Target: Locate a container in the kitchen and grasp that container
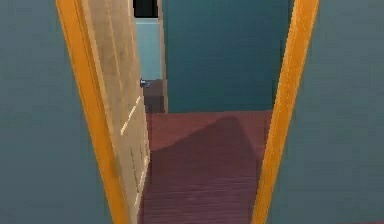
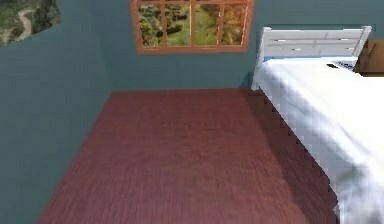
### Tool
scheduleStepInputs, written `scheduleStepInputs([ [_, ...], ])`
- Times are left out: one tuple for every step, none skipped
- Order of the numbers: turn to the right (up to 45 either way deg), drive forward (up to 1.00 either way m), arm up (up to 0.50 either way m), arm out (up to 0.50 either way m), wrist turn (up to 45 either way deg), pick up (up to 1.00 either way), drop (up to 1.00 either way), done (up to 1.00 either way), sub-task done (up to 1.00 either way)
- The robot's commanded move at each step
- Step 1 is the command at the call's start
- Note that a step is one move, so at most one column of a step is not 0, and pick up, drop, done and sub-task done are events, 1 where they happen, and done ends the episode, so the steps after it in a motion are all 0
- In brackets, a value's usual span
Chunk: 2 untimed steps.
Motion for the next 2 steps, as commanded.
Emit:
scheduleStepInputs([
  [0.0, 0.75, 0.00, 0.00, 0.0, 0.00, 0.00, 0.00, 0.00],
  [0.0, 1.00, 0.00, 0.00, 0.0, 0.00, 0.00, 0.00, 0.00],
])
